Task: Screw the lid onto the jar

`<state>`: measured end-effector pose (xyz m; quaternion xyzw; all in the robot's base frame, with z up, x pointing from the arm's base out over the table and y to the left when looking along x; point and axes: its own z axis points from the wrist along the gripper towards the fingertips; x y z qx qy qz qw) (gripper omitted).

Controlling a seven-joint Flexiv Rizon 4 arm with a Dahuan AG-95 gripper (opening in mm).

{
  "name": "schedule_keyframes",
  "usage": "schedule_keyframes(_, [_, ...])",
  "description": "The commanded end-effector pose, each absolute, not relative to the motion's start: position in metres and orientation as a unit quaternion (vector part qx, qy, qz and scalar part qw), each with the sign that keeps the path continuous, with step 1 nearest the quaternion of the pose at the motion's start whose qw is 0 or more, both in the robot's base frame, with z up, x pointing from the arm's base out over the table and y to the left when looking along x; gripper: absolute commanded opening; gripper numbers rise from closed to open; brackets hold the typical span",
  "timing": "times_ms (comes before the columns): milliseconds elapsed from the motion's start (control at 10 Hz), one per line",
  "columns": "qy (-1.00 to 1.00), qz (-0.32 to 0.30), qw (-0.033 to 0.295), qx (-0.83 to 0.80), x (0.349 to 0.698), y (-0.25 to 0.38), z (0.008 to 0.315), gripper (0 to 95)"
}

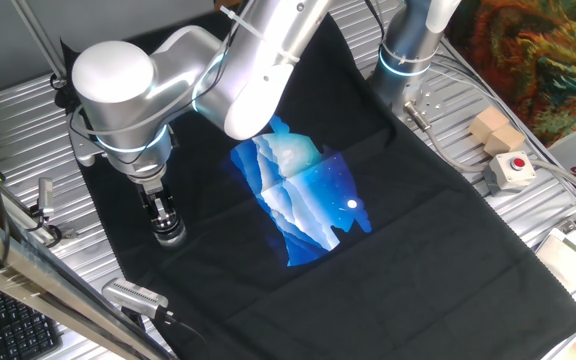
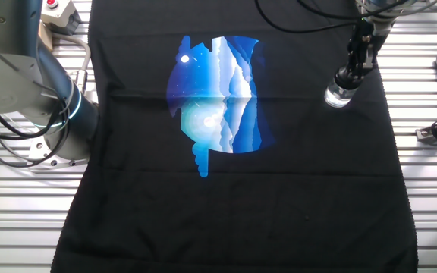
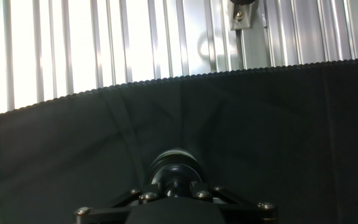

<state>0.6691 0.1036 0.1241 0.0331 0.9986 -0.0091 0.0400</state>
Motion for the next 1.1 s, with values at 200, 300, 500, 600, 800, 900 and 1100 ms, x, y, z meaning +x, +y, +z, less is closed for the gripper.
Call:
schedule_keyframes(200, [0.999,-0.010,0.041,0.033,0.6689,0.1035,0.1239,0.0])
schedule_keyframes(300, [0.999,-0.011,0.041,0.034,0.6689,0.1035,0.1239,0.0])
schedule_keyframes(500, [0.999,-0.011,0.041,0.034,0.6689,0.1035,0.1239,0.0])
schedule_keyframes(600, [0.999,-0.011,0.041,0.035,0.6689,0.1035,0.1239,0.0])
schedule_keyframes(800, [0.998,-0.014,0.042,0.035,0.6689,0.1035,0.1239,0.0])
schedule_keyframes(900, [0.998,-0.013,0.042,0.036,0.6689,0.1035,0.1239,0.0])
schedule_keyframes(1100, [0.998,-0.013,0.042,0.036,0.6688,0.1038,0.1244,0.0])
